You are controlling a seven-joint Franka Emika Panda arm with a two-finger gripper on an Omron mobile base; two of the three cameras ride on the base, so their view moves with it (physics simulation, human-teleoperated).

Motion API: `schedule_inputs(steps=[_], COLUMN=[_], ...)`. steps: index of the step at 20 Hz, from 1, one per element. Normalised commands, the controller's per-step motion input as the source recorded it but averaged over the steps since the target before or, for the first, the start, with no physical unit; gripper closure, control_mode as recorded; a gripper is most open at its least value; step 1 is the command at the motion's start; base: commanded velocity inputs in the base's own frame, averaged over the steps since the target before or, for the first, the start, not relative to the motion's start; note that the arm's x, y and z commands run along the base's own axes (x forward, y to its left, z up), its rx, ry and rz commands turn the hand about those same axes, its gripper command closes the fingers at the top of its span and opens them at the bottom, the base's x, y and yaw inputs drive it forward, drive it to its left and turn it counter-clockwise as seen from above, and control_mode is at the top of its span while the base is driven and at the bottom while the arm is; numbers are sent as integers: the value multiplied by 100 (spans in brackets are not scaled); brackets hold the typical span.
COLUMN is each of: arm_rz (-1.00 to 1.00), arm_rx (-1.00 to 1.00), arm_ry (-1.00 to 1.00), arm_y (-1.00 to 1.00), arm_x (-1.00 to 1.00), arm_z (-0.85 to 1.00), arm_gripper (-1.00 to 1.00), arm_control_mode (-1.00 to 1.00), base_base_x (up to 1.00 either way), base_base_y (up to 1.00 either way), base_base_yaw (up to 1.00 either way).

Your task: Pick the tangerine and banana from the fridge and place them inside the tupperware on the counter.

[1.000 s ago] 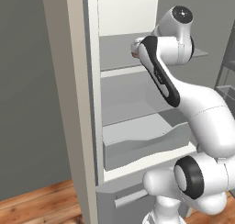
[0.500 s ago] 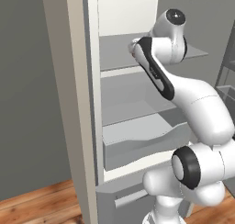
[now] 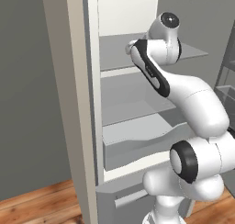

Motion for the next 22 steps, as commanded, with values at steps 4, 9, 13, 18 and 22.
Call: schedule_inputs(steps=[4, 9, 13, 18, 22], arm_rz=[0, 0, 0, 0, 0], arm_rx=[0, 0, 0, 0, 0], arm_ry=[0, 0, 0, 0, 0], arm_y=[10, 8, 3, 2, 5], arm_x=[29, 29, 29, 27, 7], arm_z=[-10, -9, -9, -7, -14], arm_gripper=[-100, -100, -100, -100, -100], arm_control_mode=[-100, -100, -100, -100, -100], base_base_x=[0, 0, 0, 0, 0], base_base_y=[0, 0, 0, 0, 0], base_base_yaw=[0, 0, 0, 0, 0])
